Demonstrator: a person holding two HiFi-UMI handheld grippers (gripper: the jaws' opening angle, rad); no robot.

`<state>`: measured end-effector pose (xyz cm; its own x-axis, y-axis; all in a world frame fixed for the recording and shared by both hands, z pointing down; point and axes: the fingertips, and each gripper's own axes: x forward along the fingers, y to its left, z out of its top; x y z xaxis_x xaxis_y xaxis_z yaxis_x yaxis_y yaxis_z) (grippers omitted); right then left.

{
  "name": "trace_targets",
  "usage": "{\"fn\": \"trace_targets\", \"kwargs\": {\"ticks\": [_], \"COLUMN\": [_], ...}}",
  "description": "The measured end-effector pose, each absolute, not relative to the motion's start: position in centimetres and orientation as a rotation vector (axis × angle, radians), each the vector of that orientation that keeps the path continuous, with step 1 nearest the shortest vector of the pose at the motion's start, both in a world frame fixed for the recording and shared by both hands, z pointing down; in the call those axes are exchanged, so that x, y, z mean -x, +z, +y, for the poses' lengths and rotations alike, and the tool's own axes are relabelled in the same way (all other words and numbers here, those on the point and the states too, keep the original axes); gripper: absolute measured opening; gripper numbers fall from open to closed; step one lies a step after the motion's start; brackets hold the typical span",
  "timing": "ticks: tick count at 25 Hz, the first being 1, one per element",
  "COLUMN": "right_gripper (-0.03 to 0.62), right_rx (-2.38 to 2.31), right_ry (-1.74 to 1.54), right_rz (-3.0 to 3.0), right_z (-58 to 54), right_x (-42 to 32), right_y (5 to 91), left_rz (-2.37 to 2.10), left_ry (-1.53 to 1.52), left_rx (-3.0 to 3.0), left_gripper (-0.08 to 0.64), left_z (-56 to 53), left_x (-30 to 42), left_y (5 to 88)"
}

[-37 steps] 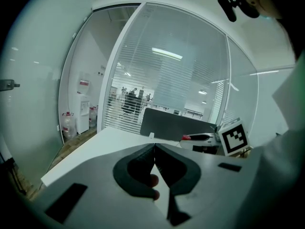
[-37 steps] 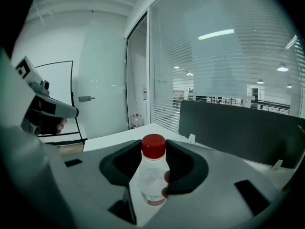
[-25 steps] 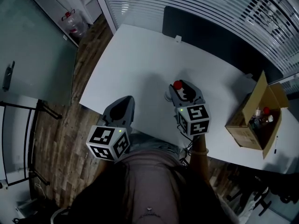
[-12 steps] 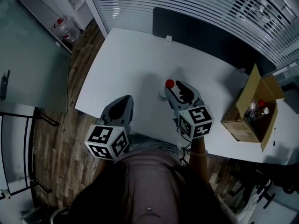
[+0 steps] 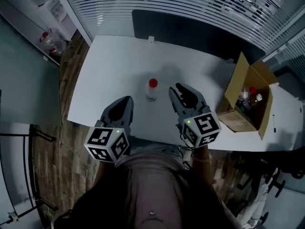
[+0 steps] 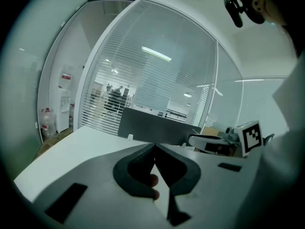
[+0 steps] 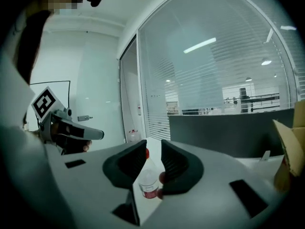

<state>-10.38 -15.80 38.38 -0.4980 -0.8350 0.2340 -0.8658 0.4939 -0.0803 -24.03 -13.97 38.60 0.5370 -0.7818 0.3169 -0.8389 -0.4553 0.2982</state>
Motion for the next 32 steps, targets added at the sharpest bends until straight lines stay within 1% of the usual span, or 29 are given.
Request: {"fn": "trace_targets", "kwargs": {"ticks": [16,25,32], "right_gripper": [0.041,0.037,0.037], "right_rx": [-1.663,-1.709,-1.744], "right_ry": [0.199,0.184,0.186], "right_rz": [-2.432,-2.389,-2.396], "right_z": [-11.0,-8.7,-7.5], "right_x": [-0.4,-4.1,-6.5], "right_y": [36.0,35.6,34.9], "left_rz": [-1.154,-1.110,-1.086], "left_ry": [0.206,0.279,0.235], "left_rx": [-2.464,-2.513,-2.524], "left_gripper": [0.009,0.008,0.009], "left_z": [-12.2,-10.8,-10.2], "left_x": [13.2,8.6,6.2], "left_y": [36.9,36.8,35.9]}}
